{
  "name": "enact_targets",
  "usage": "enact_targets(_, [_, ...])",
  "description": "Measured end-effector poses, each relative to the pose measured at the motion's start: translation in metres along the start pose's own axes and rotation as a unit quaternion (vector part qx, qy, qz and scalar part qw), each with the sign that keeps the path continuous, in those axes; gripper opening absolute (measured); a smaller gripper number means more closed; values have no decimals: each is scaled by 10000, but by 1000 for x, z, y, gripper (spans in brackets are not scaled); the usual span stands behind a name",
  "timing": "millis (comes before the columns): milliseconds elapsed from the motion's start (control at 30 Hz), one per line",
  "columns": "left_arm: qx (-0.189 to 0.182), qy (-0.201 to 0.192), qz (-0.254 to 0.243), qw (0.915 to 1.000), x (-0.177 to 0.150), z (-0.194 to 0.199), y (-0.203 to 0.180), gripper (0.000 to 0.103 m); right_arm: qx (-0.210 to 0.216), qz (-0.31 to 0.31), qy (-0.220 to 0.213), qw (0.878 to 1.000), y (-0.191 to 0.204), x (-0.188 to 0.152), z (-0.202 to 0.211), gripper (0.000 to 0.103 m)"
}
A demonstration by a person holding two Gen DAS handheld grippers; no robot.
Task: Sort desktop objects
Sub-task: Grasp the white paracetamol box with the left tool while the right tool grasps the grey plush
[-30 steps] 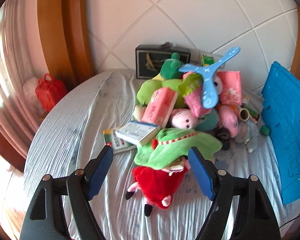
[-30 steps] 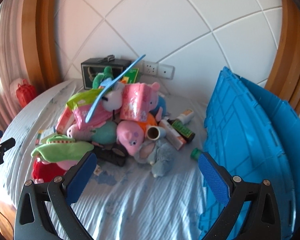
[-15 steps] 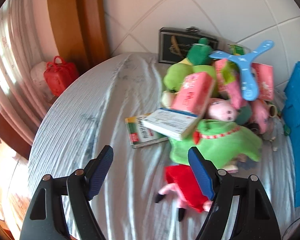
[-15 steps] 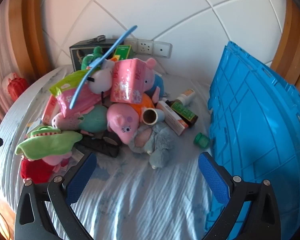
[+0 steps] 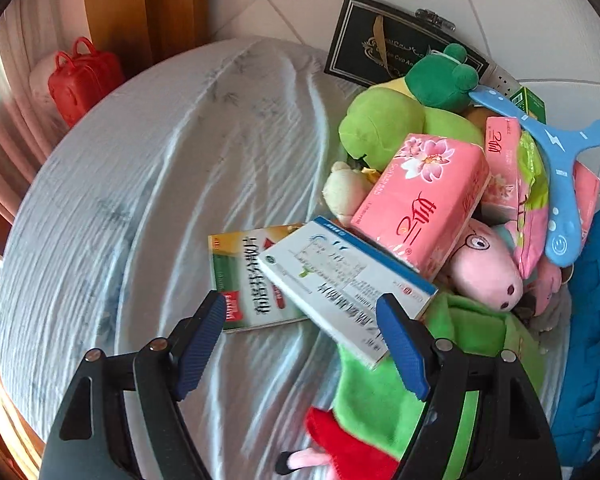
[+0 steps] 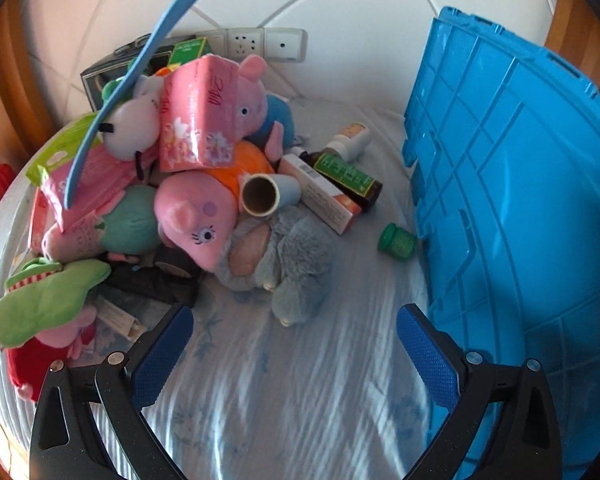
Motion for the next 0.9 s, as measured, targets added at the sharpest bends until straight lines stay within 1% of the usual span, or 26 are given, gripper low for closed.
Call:
enact_targets(33, [-72,120,79,9999,4,-10,-5,77,-9,-6,57,10000,0,1,-6,103])
enact_targets(100, [-97,403,187,9990,11,-32,-13,77,-8,-19,136,9999,0,2,-16,103])
enact_targets(200, [-163,745,216,9969,14,-57,-22,77,-7,-41,251,9997,-2,3,-30,103])
enact_targets(267, [-13,876,125,9961,14,-71,-24,77,-3,-42,335,9994,-2,5,-42,103])
enact_targets(300, [17,909,27,9959,13,-76,-25,77,1,-43,361,9993,-2,6,-47,103])
enact_targets(367, [200,1008,-244,9944,7,-80,-26,77,38,-38,431,9991,-1,8,-58,103])
enact_targets(433, [396,1014,-584,9923,-3,-76,-25,77,63,-30,495,9988,2,11,-67,103])
enact_targets(500, [634,1036,-659,9904,-16,-72,-12,79,159,-27,543,9984,5,13,-77,103])
enact_targets(567, [468,1060,-403,9924,-28,-66,6,79,198,-32,624,9979,8,13,-86,103])
enact_targets(633, [422,1027,-231,9936,-34,-61,18,79,205,-38,713,9972,9,13,-97,103])
enact_targets(733, [642,882,-300,9936,-39,-51,27,79,224,2,888,9958,13,12,-116,103])
enact_targets(833, [562,717,-304,9954,-38,-45,26,79,239,139,940,9952,17,16,-127,103])
enact_targets(900, [524,691,-182,9961,-36,-48,25,79,290,202,934,9950,20,19,-131,103])
Point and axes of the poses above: each gripper's, at about its wrist camera, not at the fingertips, and z roughly against the way its jaws point, y to its left, x to its top, the point moved 4 cm from there along -z, roughly the way its jaws point, and after that the axes turned 13 degrees about -x, right-handed, at the moved point
